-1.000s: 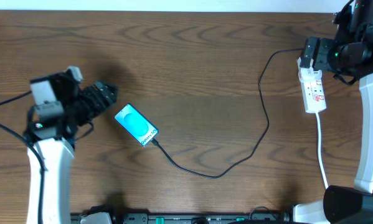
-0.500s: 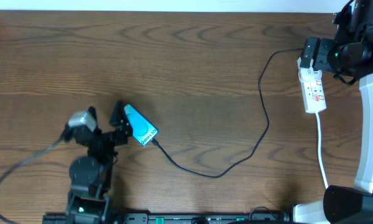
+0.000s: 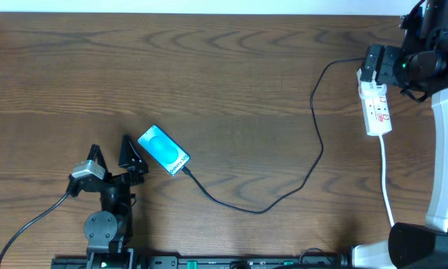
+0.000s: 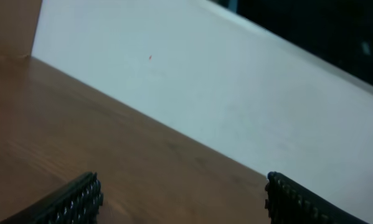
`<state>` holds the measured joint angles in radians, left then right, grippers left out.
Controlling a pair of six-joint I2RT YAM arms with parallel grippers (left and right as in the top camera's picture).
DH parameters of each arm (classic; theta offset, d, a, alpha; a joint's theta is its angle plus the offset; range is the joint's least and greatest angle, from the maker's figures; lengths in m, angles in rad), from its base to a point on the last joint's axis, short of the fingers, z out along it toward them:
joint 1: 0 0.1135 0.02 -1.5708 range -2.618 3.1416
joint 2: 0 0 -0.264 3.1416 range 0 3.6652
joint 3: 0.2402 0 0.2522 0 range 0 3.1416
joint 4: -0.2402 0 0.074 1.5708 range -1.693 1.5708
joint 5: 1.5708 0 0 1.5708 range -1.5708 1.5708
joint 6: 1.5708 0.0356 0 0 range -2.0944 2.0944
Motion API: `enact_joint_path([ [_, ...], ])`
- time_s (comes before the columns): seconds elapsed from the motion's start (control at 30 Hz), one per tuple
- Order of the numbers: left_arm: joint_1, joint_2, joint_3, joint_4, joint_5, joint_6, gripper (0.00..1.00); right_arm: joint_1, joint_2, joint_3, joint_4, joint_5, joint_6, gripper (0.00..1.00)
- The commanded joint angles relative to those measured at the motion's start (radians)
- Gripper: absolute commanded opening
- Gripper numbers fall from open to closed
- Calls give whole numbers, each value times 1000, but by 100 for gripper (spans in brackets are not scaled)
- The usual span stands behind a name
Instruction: Plug charger to phone and switch on socket
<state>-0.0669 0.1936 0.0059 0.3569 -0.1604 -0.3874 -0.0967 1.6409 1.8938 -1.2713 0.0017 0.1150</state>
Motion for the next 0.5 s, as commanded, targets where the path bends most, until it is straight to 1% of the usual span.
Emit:
enact_joint_path([
  [0.0, 5, -48, -1, -48, -10, 14, 83, 5, -6, 3, -2, 15, 11, 99],
  [0.2, 5, -134, -1, -176, -17, 14, 83, 5, -6, 3, -2, 14, 11, 99],
  [0.33, 9, -143, -1, -233, -17, 13, 83, 5, -6, 3, -2, 15, 11, 99],
  [0.47, 12, -179, -1, -322, -16, 13, 83, 5, -6, 3, -2, 15, 11, 99],
])
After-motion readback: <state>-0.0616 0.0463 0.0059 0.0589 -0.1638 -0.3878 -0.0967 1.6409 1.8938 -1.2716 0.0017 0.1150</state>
